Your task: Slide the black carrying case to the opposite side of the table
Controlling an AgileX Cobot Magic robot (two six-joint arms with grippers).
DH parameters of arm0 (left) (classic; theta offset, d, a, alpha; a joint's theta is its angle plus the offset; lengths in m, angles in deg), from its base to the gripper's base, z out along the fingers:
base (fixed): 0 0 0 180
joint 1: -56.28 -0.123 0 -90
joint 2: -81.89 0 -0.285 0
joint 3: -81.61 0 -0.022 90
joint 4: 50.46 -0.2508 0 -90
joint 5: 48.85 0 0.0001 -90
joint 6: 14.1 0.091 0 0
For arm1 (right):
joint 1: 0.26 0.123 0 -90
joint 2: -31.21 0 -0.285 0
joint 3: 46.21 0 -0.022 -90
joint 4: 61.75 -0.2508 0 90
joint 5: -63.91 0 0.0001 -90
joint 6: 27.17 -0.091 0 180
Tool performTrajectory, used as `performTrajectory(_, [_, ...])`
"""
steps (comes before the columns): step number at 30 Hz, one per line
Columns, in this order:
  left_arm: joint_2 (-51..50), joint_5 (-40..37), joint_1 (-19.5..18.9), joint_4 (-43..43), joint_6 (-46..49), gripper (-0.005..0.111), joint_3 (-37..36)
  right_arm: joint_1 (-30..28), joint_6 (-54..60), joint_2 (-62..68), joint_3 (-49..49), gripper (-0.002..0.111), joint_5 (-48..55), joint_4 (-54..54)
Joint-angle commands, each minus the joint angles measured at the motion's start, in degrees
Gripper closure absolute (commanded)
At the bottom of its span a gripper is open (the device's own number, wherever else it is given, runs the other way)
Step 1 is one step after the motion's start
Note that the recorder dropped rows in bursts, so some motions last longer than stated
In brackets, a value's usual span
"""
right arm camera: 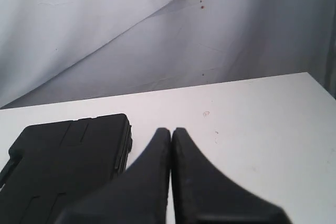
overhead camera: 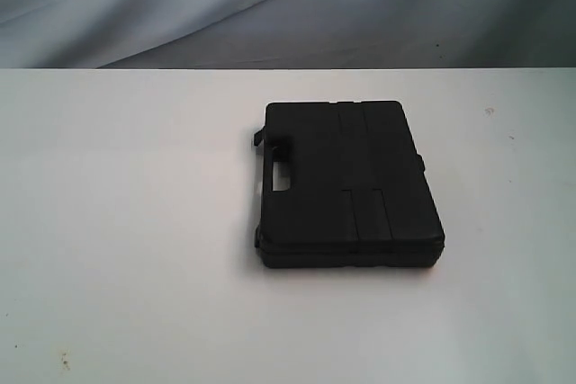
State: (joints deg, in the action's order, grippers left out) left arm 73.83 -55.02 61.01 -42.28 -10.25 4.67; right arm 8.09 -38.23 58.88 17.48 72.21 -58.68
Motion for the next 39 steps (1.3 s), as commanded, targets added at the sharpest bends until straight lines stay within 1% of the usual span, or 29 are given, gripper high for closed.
performTrajectory(1, [0.3,0.1,-0.1,0.0,-0.1,0.107,-0.3,-0.5,0.7,-4.9,4.0,0.108,-0.4,0.7])
performTrajectory(5, [0.3,0.1,-0.1,0.0,-0.1,0.107,-0.3,-0.5,1.5,-12.2,7.4,0.108,0.1,0.7])
performTrajectory(11, [0.3,0.1,-0.1,0.0,-0.1,0.107,-0.3,-0.5,3.3,-19.9,9.7,0.108,2.7,0.7])
performTrajectory(15, [0.3,0.1,-0.1,0.0,-0.1,0.107,-0.3,-0.5,3.9,-19.9,9.7,0.108,2.9,0.7])
performTrajectory(21, [0.3,0.1,-0.1,0.0,-0.1,0.107,-0.3,-0.5,8.8,-19.9,9.8,0.108,2.8,-1.6])
performTrajectory(24, [0.3,0.1,-0.1,0.0,-0.1,0.107,-0.3,-0.5,11.1,-19.9,11.9,0.108,1.2,-2.7])
performTrajectory(27, [0.3,0.1,-0.1,0.0,-0.1,0.107,-0.3,-0.5,11.1,-19.9,13.4,0.108,0.5,-3.8])
performTrajectory(31, [0.3,0.1,-0.1,0.0,-0.1,0.107,-0.3,-0.5,12.0,-19.9,13.5,0.108,-1.3,-3.8])
performTrajectory(39, [0.3,0.1,-0.1,0.0,-0.1,0.107,-0.3,-0.5,12.2,-19.9,13.5,0.108,-1.5,-3.8])
